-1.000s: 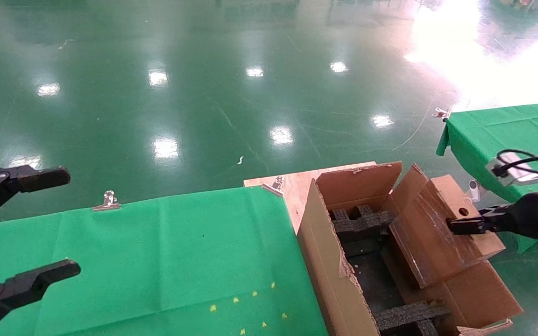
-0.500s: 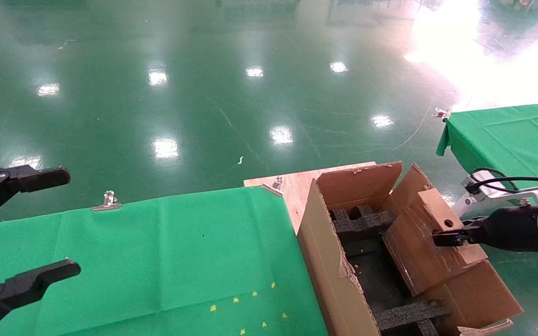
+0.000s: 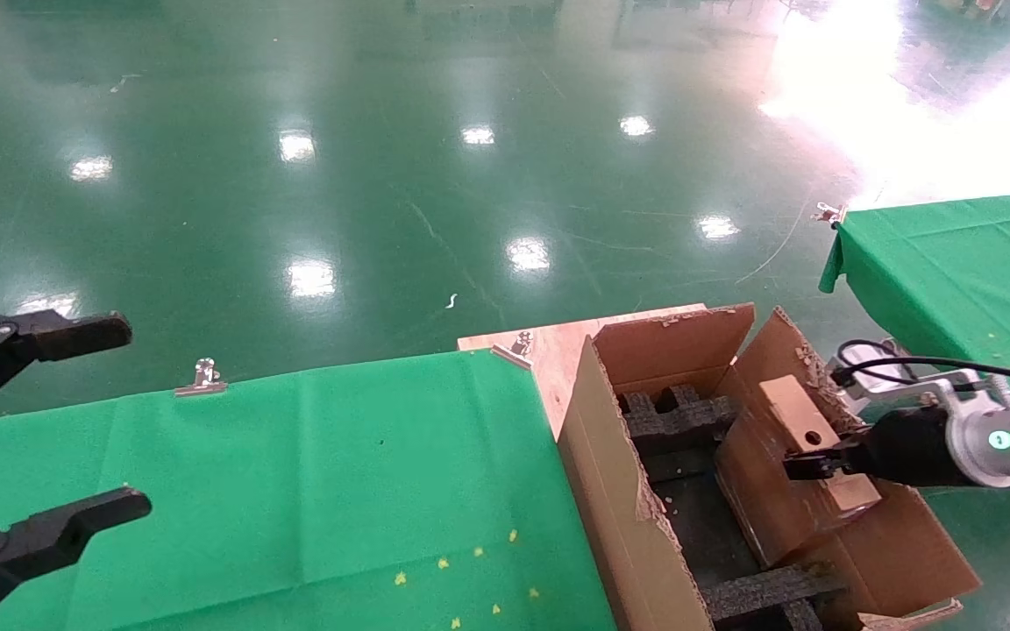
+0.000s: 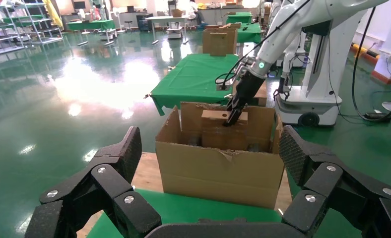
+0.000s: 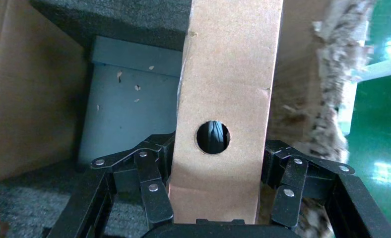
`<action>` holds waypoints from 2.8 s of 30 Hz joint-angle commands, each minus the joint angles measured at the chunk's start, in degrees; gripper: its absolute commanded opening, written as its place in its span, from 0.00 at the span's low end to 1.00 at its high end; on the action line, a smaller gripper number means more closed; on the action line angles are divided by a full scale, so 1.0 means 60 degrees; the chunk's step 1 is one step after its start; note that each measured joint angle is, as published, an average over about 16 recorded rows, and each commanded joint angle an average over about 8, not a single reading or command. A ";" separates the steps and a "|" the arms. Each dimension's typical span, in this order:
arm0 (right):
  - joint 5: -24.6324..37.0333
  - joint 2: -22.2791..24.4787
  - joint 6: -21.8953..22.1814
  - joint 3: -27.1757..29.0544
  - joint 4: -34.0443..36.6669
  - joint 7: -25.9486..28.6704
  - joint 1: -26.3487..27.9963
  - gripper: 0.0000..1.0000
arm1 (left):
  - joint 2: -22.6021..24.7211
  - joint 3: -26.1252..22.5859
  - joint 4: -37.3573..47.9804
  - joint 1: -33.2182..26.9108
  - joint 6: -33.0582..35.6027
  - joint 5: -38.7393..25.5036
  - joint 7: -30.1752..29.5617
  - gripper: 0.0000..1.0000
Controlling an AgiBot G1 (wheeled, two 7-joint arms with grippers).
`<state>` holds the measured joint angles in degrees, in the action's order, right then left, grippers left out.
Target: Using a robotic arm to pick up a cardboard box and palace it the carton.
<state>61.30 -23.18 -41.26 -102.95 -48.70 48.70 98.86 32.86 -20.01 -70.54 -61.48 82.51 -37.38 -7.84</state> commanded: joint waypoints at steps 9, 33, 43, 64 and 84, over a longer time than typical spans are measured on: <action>-0.0410 -0.0906 0.0314 0.0014 0.0949 -0.0385 -0.0805 0.00 | 0.0000 0.0000 0.0000 0.0000 0.0000 0.0000 0.0000 1.00; -0.1355 -0.2390 -0.0030 0.0428 0.3353 -0.1933 -0.2155 1.00 | -0.0001 0.0001 0.0003 0.0002 -0.0003 0.0001 0.0000 1.00; -0.1334 -0.2316 -0.0019 0.0419 0.3287 -0.1871 -0.2085 1.00 | -0.0001 0.0001 0.0003 0.0002 -0.0003 0.0001 0.0000 1.00; -0.0942 -0.1852 0.0177 0.0395 0.2615 -0.1809 -0.1281 1.00 | -0.0001 0.0000 0.0003 0.0002 -0.0003 0.0002 0.0000 1.00; -0.1306 -0.0464 -0.0424 0.1707 -0.1198 -0.2916 0.1674 1.00 | -0.0001 0.0000 0.0003 0.0002 -0.0003 0.0002 0.0001 1.00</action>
<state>53.57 -26.37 -44.01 -93.06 -54.83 30.99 108.21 32.85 -20.01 -70.52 -61.47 82.49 -37.37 -7.84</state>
